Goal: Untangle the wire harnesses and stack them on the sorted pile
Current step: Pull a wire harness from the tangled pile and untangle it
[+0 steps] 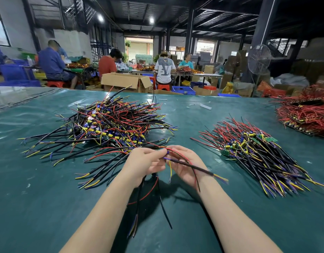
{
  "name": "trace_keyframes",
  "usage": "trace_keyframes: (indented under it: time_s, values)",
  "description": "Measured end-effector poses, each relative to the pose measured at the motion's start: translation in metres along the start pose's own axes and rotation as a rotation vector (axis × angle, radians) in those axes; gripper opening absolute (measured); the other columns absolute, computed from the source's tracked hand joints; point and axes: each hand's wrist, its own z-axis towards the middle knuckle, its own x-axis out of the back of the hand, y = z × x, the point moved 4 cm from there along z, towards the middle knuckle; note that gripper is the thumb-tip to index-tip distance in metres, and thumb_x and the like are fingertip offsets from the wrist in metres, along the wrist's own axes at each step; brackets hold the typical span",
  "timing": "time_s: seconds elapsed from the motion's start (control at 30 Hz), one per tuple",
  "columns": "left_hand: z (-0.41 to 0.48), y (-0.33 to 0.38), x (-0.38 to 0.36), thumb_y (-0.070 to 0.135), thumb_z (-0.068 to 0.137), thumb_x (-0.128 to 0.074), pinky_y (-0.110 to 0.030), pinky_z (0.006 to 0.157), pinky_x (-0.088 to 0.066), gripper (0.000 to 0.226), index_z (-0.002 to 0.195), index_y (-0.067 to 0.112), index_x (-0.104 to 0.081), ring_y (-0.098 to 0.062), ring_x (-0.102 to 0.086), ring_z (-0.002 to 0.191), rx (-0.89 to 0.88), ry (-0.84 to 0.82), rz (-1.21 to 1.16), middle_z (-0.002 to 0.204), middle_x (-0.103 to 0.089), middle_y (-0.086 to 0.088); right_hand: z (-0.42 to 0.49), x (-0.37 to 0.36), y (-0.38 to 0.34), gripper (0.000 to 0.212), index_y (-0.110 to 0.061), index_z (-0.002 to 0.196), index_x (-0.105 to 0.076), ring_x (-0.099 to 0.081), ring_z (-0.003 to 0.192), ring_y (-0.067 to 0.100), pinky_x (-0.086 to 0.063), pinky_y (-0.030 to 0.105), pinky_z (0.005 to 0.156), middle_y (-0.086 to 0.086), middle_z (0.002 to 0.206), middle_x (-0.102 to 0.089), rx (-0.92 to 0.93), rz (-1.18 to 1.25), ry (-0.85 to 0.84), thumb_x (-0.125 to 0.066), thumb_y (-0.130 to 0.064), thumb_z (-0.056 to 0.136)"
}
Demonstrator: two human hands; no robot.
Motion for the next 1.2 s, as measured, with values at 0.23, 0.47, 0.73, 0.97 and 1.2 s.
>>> trace_keyframes:
  time_s: [0.23,0.47,0.73,0.97,1.2]
  values:
    - [0.001,-0.004,-0.001,0.015,0.089,-0.059,-0.015,0.046,-0.050,0.017,0.077,0.002,-0.060,-0.006,-0.063,0.048,-0.003,-0.028,-0.071,0.052,-0.066,-0.002,-0.004,-0.014,-0.005,0.014,-0.006,0.072,-0.069,-0.066,0.054,0.016,-0.054,0.020,0.055,0.006,0.063,-0.069,0.203,-0.085,-0.047,-0.058,0.002,0.069]
    - [-0.001,-0.005,-0.008,-0.002,0.083,-0.063,-0.019,0.048,-0.052,0.013,0.071,0.003,-0.060,-0.008,-0.062,0.046,-0.050,-0.098,0.064,0.054,-0.066,-0.001,0.001,-0.009,-0.003,0.035,-0.011,0.053,-0.062,-0.051,0.036,0.009,-0.042,0.015,0.039,-0.001,0.045,-0.057,0.148,-0.136,0.138,-0.055,0.005,0.084]
    - [-0.002,-0.009,-0.003,-0.024,0.077,-0.053,-0.018,0.053,-0.053,0.029,0.085,0.003,-0.059,-0.009,-0.064,0.054,0.021,-0.252,0.100,0.065,-0.067,-0.007,0.000,-0.006,-0.005,0.023,-0.005,0.064,-0.055,-0.051,0.041,0.010,-0.045,0.018,0.040,0.000,0.047,-0.055,0.149,-0.265,0.184,-0.055,0.004,0.085]
    - [0.002,-0.013,0.000,-0.034,0.073,-0.023,-0.013,0.051,-0.051,0.048,0.089,-0.004,-0.058,-0.008,-0.064,0.055,0.121,-0.281,-0.068,0.069,-0.064,-0.012,-0.002,-0.013,-0.005,0.024,-0.009,0.072,-0.050,-0.051,0.042,0.005,-0.047,0.018,0.041,0.007,0.061,-0.044,0.212,-0.404,0.245,-0.049,0.009,0.088]
    - [0.009,-0.015,0.004,0.019,0.092,-0.056,-0.014,0.040,-0.042,0.019,0.087,0.004,-0.067,-0.005,-0.058,0.047,0.015,-0.006,0.149,0.074,-0.063,-0.012,-0.006,-0.020,0.004,0.025,-0.008,0.065,-0.056,-0.051,0.046,0.008,-0.048,0.019,0.047,0.005,0.059,-0.053,0.182,-0.451,0.220,-0.055,0.003,0.087]
